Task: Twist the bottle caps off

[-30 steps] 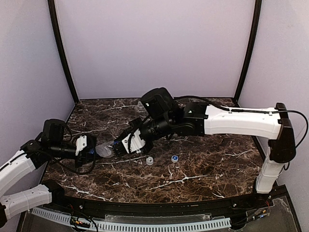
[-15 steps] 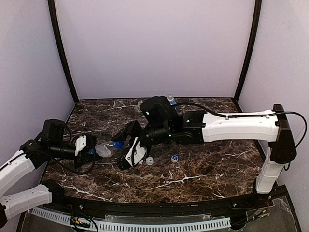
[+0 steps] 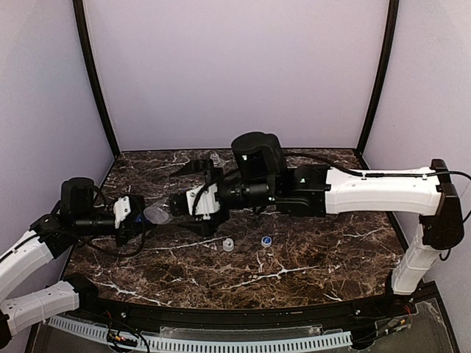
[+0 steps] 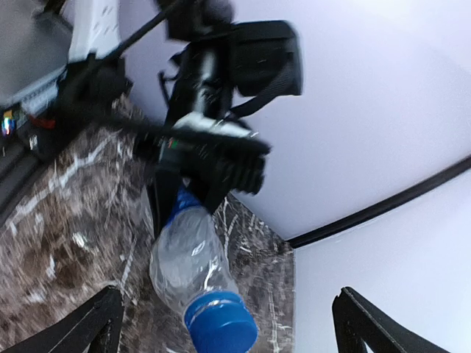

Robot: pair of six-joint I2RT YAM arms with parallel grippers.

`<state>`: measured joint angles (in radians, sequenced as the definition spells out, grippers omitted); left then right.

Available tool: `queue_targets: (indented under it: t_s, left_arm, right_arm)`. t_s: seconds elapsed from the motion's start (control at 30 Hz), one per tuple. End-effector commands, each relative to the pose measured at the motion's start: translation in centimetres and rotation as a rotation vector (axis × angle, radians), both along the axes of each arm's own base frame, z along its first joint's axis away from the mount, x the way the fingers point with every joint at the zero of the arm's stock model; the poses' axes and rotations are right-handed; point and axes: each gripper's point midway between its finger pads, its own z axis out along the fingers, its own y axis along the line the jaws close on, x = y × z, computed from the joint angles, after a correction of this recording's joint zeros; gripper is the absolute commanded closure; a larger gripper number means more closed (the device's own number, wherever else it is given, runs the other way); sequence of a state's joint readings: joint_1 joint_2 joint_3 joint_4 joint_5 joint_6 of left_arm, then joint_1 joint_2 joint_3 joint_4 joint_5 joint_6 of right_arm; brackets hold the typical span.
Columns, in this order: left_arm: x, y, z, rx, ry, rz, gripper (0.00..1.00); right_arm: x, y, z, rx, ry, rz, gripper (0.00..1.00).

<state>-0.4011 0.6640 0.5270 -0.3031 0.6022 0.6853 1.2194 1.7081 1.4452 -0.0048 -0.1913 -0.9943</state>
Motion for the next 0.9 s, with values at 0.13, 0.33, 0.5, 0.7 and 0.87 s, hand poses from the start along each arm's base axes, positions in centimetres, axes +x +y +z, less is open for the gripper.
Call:
queue_targets:
  t_s: [0.13,0.33,0.5,0.7,0.87]
  left_arm:
    - [7.7,3.8,2.8,0.055,-0.385,0.367,0.77]
    - [8.8,4.4,2.8,0.194,-0.576,0.393,0.78]
    - [9.2,4.7,2.5,0.243,-0.616,0.406,0.78]
    - [9.2,4.7,2.3,0.238,-0.609,0.405,0.78]
    - [9.1,4.6,2.0,0.237,-0.601,0.401,0.78]
  right_arm:
    - [7.8,-1.6,7.7,0.291,1.057,-0.298,0.04]
    - [12.4,-1.2,4.3,0.292,1.473,-0.439,0.24]
    - [11.4,1.1,3.7,0.236,1.467,-0.419,0.21]
    - [11.3,2.1,1.1,0.172,1.483,-0.460,0.25]
    - [11.0,2.5,-0.3,0.129,1.500,-0.469,0.33]
